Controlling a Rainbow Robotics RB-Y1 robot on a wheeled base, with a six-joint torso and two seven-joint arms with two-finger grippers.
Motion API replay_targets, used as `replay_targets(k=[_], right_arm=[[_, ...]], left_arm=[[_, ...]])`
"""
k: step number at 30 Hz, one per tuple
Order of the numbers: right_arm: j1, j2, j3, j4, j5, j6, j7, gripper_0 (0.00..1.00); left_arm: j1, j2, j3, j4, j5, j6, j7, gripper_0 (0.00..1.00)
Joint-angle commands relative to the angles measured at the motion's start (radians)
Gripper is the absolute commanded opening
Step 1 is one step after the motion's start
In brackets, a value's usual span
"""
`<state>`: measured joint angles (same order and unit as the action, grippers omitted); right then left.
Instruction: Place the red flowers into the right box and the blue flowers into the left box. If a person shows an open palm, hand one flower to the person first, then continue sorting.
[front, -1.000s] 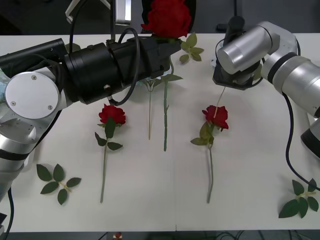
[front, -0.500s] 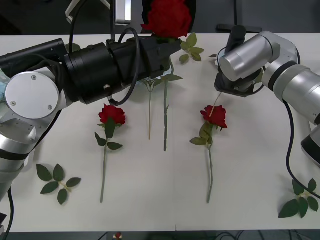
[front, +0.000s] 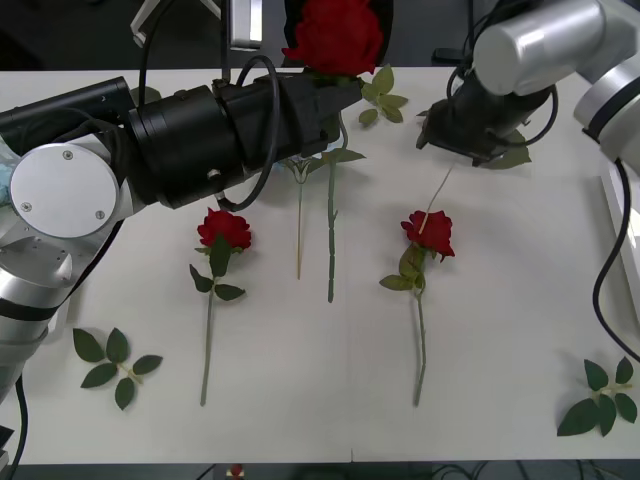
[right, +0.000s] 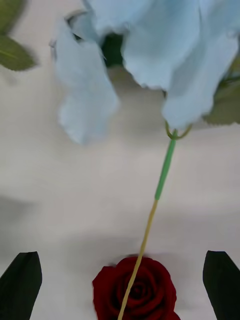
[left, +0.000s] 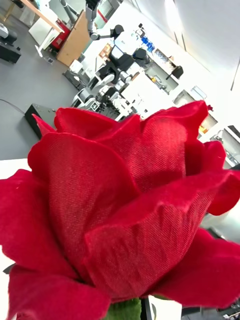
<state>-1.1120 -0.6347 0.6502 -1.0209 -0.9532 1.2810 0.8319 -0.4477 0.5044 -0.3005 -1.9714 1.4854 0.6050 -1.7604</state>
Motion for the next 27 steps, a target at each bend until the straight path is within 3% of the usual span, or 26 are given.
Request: replay_targets(k=[1, 11, 14, 27], right_arm=[[-0.057, -0.094, -0.078, -0.068, -0.076, -0.005, 0.153, 0.94], [0.029, -0.243, -0.185, -0.076, -0.452, -0.135, 0.786, 0.94], [0.090, -0.281, -0.184, -0.088, -0.657, -0.190, 0.969, 0.94], [0.408, -0.407, -0.287, -0.265, -1.072, -0.258, 1.365, 0.94]], left_arm=[[-0.026, -0.015, 0.020, -0.040, 0.010, -0.013, -0.025, 0.00], [-0.025, -0.018, 0.020, -0.040, 0.012, -0.014, -0.027, 0.00], [-0.025, -0.018, 0.020, -0.040, 0.013, -0.016, -0.028, 0.00], [-0.025, -0.023, 0.018, -0.040, 0.019, -0.028, -0.034, 0.00]])
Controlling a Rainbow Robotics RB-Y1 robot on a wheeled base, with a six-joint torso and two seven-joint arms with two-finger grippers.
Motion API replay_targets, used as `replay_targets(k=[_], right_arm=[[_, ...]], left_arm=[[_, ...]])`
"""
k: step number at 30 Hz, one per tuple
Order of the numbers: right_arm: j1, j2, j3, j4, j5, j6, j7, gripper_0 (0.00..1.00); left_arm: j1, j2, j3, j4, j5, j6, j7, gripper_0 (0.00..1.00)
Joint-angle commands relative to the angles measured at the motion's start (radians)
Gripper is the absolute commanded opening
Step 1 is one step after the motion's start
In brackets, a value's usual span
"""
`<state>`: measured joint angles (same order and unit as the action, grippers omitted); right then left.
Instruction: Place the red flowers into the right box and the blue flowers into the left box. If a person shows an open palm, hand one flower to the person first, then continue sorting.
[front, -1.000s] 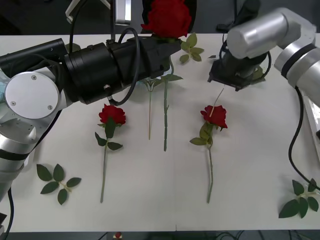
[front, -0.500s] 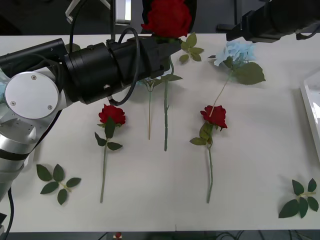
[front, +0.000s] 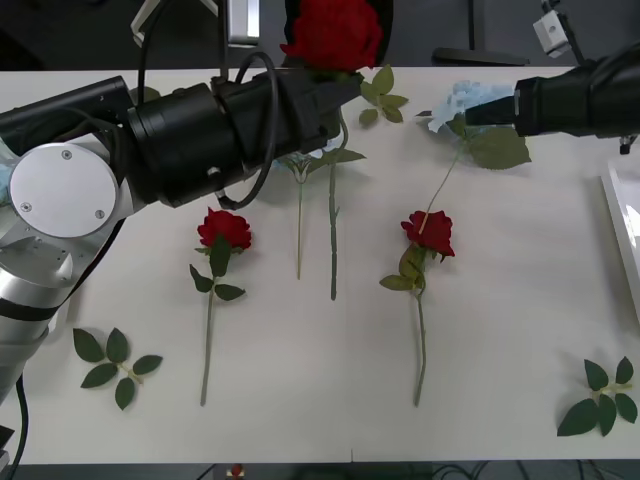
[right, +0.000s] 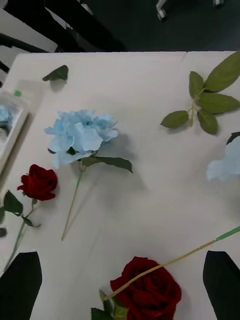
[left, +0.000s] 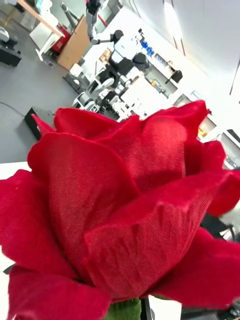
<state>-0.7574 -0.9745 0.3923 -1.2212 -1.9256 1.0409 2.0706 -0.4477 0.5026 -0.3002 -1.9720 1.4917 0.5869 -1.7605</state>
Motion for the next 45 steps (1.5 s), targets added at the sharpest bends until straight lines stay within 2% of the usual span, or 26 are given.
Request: replay_targets(k=[1, 8, 16, 23, 28, 39, 45], right_arm=[[0.067, -0.073, -0.029, -0.070, -0.116, -0.021, 0.140, 0.94], [0.224, -0.113, -0.038, -0.138, -0.357, -0.056, 0.335, 0.94], [0.340, -0.112, -0.036, -0.265, -0.475, -0.073, 0.467, 0.94], [0.420, -0.092, -0.032, -0.448, -0.493, -0.127, 0.460, 0.94], [0.420, -0.052, 0.020, -0.486, -0.500, -0.139, 0.444, 0.94], [0.380, -0.050, 0.218, -0.578, -0.572, -0.291, 0.398, 0.94], [0.375, -0.026, 0.226, -0.601, -0.590, -0.302, 0.344, 0.94]], left_arm=[[-0.025, -0.021, 0.019, -0.039, 0.013, -0.010, -0.034, 0.00], [-0.025, -0.019, 0.019, -0.041, 0.021, -0.018, -0.036, 0.00], [-0.025, -0.024, 0.019, -0.041, 0.033, -0.024, -0.040, 0.00], [-0.025, -0.024, 0.018, -0.041, 0.036, -0.024, -0.042, 0.00], [-0.023, -0.024, 0.019, -0.039, 0.045, -0.027, -0.045, 0.00], [-0.023, -0.024, 0.019, -0.039, 0.048, -0.027, -0.050, 0.00], [-0.023, -0.024, 0.019, -0.039, 0.048, -0.027, -0.048, 0.00]])
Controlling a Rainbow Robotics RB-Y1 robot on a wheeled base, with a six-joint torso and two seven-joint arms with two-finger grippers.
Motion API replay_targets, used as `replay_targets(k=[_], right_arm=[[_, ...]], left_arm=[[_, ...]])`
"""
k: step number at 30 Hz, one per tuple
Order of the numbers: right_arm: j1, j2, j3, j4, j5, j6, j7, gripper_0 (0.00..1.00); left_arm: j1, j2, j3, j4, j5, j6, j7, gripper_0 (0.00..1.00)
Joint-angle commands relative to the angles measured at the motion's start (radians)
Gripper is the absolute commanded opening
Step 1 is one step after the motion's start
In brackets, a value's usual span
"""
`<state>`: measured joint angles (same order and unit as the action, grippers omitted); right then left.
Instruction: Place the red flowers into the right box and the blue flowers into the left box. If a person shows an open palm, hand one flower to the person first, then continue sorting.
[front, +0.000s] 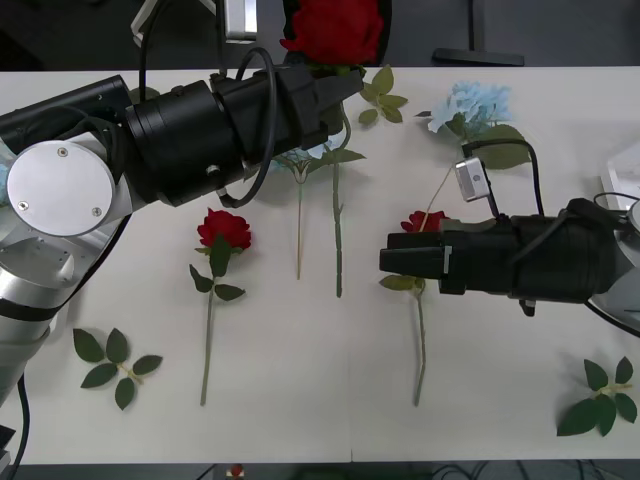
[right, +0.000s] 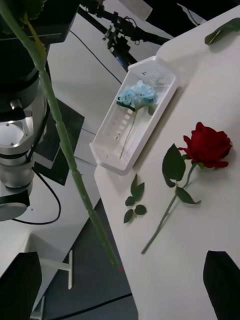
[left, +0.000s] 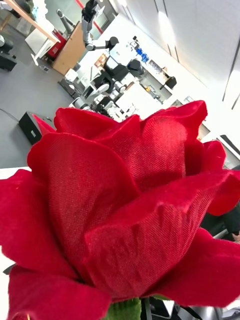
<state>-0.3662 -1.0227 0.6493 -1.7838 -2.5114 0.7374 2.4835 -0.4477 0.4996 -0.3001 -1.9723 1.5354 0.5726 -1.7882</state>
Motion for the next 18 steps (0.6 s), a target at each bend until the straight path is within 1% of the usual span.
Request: replay_targets(k=[1, 7, 18], right_arm=[[-0.017, 0.026, -0.033, -0.040, -0.004, 0.000, -0.071, 0.94], [-0.025, 0.070, -0.031, -0.043, 0.032, 0.000, -0.083, 0.94], [-0.068, 0.133, 0.016, -0.043, 0.032, -0.012, -0.100, 0.94]], left_arm=[[-0.023, -0.019, 0.019, -0.039, 0.005, -0.013, -0.022, 0.00], [-0.023, -0.019, 0.019, -0.039, 0.005, -0.013, -0.022, 0.00], [-0.023, -0.021, 0.019, -0.039, 0.003, -0.011, -0.022, 0.00]])
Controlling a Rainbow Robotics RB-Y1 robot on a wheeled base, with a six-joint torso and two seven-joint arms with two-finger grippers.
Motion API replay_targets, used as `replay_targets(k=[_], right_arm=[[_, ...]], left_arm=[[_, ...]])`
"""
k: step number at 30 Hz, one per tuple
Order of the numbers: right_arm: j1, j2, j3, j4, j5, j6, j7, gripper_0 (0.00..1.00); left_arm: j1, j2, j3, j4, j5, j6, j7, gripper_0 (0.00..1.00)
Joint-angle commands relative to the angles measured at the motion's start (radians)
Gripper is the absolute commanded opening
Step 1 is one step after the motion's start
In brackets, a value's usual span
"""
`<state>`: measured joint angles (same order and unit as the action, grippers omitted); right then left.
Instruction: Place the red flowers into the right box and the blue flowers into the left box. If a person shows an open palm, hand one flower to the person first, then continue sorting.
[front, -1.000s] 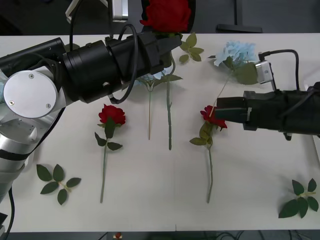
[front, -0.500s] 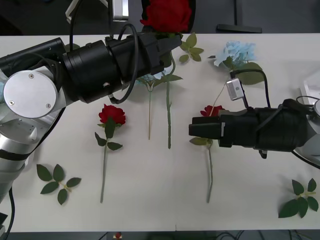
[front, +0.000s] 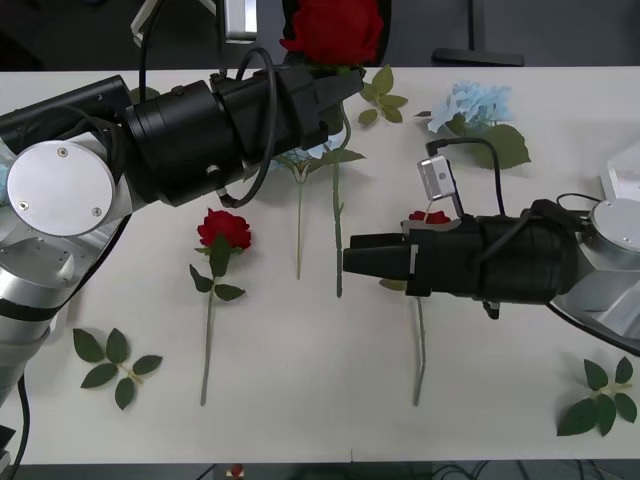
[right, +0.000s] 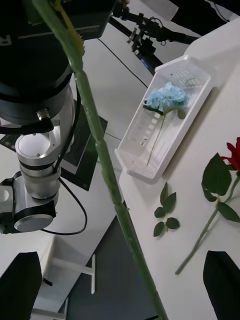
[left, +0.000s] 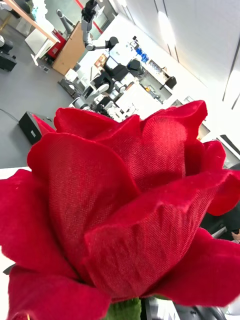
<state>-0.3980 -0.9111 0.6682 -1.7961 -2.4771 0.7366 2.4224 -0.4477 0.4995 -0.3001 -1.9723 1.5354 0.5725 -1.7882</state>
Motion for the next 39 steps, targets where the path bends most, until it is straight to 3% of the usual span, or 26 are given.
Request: replay_targets(k=[1, 6, 7, 13, 16, 26, 27, 29, 30, 31, 39], right_arm=[[-0.038, 0.027, 0.001, -0.031, -0.002, -0.014, -0.040, 0.94], [-0.053, 0.057, 0.007, -0.031, 0.001, -0.028, -0.051, 0.93], [-0.056, 0.060, 0.008, -0.031, 0.009, -0.034, -0.052, 0.88], [-0.061, 0.072, 0.010, -0.031, 0.061, -0.066, -0.074, 0.20], [-0.061, 0.072, 0.010, -0.031, 0.063, -0.068, -0.083, 0.01], [-0.064, 0.072, 0.010, -0.031, 0.066, -0.068, -0.097, 0.00], [-0.064, 0.070, 0.010, -0.031, 0.066, -0.068, -0.098, 0.00], [-0.064, 0.070, 0.010, -0.031, 0.066, -0.068, -0.100, 0.00], [-0.064, 0.067, 0.010, -0.031, 0.066, -0.068, -0.100, 0.00], [-0.064, 0.067, 0.010, -0.031, 0.066, -0.068, -0.100, 0.00], [-0.064, 0.052, 0.008, -0.031, 0.066, -0.071, -0.100, 0.00]], left_arm=[[-0.023, -0.021, 0.019, -0.039, 0.003, -0.011, -0.022, 0.00], [-0.023, -0.021, 0.019, -0.039, 0.003, -0.011, -0.022, 0.00], [-0.023, -0.021, 0.019, -0.039, 0.003, -0.011, -0.022, 0.00], [-0.023, -0.021, 0.019, -0.039, 0.005, -0.011, -0.023, 0.00], [-0.022, -0.021, 0.019, -0.039, 0.003, -0.011, -0.023, 0.00], [-0.020, -0.021, 0.019, -0.039, 0.003, -0.011, -0.023, 0.00], [-0.020, -0.021, 0.019, -0.039, 0.005, -0.011, -0.023, 0.04], [-0.020, -0.021, 0.019, -0.037, 0.003, -0.011, -0.023, 0.49], [-0.020, -0.019, 0.019, -0.039, 0.005, -0.011, -0.023, 0.93], [-0.019, -0.019, 0.019, -0.037, 0.005, -0.011, -0.023, 1.00], [-0.008, -0.002, 0.029, -0.039, 0.025, -0.003, -0.028, 1.00]])
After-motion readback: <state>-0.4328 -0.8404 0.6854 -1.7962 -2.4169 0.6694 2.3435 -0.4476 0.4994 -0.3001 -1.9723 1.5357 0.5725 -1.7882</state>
